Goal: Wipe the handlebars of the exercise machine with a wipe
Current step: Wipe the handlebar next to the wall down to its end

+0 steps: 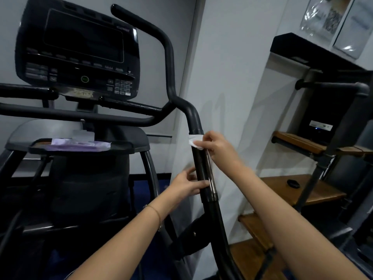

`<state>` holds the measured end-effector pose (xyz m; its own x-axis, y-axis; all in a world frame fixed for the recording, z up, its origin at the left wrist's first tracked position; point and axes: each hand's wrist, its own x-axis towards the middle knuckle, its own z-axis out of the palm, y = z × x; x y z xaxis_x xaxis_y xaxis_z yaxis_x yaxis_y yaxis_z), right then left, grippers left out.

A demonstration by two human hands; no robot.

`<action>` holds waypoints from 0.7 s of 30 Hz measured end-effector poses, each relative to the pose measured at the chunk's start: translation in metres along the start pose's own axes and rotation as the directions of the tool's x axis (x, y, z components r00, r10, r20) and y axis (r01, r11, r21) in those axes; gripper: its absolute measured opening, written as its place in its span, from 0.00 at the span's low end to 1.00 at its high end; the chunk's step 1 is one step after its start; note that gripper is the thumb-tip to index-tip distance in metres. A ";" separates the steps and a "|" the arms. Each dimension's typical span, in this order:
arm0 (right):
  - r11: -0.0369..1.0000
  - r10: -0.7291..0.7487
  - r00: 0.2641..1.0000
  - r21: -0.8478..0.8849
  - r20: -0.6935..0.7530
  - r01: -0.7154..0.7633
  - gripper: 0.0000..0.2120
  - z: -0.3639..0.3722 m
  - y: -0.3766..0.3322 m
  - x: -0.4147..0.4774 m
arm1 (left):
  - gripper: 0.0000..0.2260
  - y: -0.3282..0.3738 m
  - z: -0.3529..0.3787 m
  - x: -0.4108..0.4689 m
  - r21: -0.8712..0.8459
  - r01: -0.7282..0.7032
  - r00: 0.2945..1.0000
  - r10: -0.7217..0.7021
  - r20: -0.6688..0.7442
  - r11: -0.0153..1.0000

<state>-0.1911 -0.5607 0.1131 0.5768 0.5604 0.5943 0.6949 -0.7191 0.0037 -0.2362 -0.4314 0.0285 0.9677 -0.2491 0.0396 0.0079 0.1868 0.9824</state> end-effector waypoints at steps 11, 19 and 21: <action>0.965 -0.197 0.965 -0.208 -0.175 0.159 0.13 0.012 0.013 0.004 | 0.20 -0.002 0.000 0.009 0.019 0.002 1.000 -0.002 0.010 1.000; 0.906 -0.313 0.949 -0.314 -0.044 0.285 0.14 0.003 0.014 0.018 | 0.15 -0.003 -0.009 0.010 -0.037 -0.015 0.994 0.019 0.106 0.999; 0.931 -0.223 0.974 -0.305 -0.039 0.201 0.18 -0.003 0.014 0.043 | 0.14 -0.003 -0.013 0.010 -0.116 0.005 0.984 0.016 0.175 0.993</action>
<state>-0.1581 -0.5478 0.1412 0.3902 0.6901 0.6095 0.6316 -0.6823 0.3682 -0.2230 -0.4218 0.0235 0.9086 -0.4086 0.0867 0.0415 0.2948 0.9547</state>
